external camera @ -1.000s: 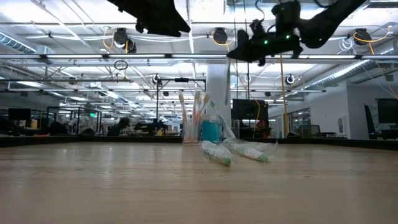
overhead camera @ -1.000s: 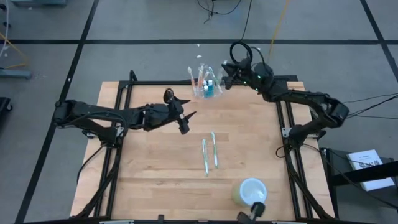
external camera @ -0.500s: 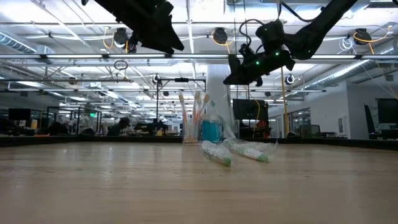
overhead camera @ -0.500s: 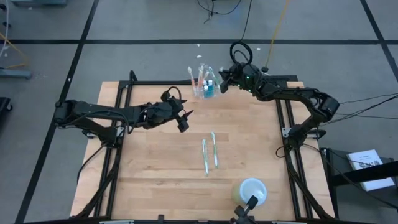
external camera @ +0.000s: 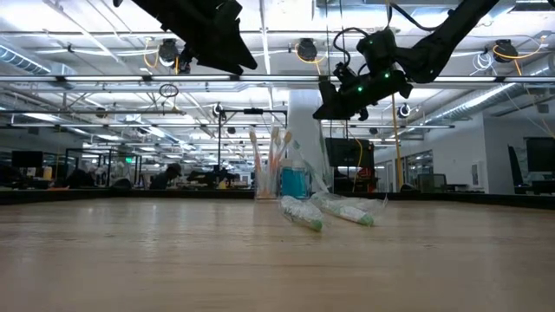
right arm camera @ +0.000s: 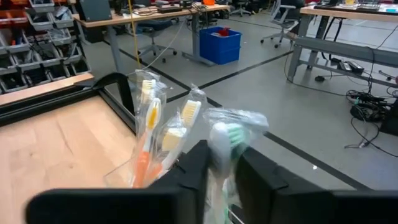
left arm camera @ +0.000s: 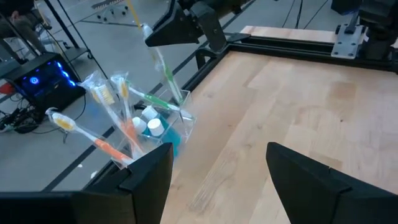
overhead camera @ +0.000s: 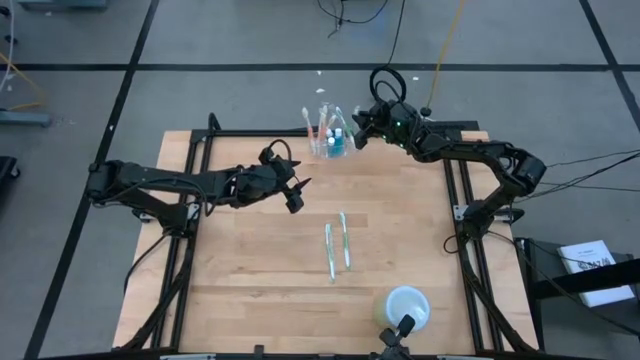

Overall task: Pick & Place toothbrushing station
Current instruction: Put the green toothbrush into the transparent organizer

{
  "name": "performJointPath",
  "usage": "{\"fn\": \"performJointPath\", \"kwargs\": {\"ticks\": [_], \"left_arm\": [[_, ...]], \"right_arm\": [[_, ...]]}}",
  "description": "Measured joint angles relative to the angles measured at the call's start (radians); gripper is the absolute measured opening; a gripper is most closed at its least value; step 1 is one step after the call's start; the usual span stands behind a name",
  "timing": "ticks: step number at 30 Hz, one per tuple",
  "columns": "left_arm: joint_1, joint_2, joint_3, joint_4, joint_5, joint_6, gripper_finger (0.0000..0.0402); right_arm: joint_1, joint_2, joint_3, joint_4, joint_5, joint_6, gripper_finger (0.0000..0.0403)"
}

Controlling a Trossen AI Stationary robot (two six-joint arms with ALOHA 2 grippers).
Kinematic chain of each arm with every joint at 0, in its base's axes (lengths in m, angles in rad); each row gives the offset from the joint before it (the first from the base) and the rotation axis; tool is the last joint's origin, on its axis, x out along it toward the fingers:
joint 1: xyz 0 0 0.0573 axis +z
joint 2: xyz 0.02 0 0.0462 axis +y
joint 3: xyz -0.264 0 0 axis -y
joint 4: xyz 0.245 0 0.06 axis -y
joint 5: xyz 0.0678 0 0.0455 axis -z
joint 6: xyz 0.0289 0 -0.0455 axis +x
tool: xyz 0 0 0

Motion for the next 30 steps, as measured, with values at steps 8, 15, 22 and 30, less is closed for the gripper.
{"fn": "performJointPath", "kwargs": {"ticks": [8, 15, 22, 30], "left_arm": [[0.001, 0.000, 0.000, -0.017, 0.001, -0.021, 0.0264], [0.001, 0.000, 0.000, -0.020, 0.003, -0.044, 0.0264], [0.001, 0.000, 0.000, -0.022, 0.063, -0.070, 0.0264], [-0.005, 0.158, 0.000, -0.011, 0.358, -0.151, 0.0264]], "right_arm": [[0.000, -0.005, 0.000, 0.038, -0.001, 0.013, 0.0181], [0.015, -0.106, 0.000, 0.049, -0.007, 0.010, 0.0225], [0.067, -0.284, 0.000, -0.117, -0.008, -0.024, 0.0230], [0.142, -0.408, -0.001, -0.238, -0.007, -0.067, 0.0216]]}}
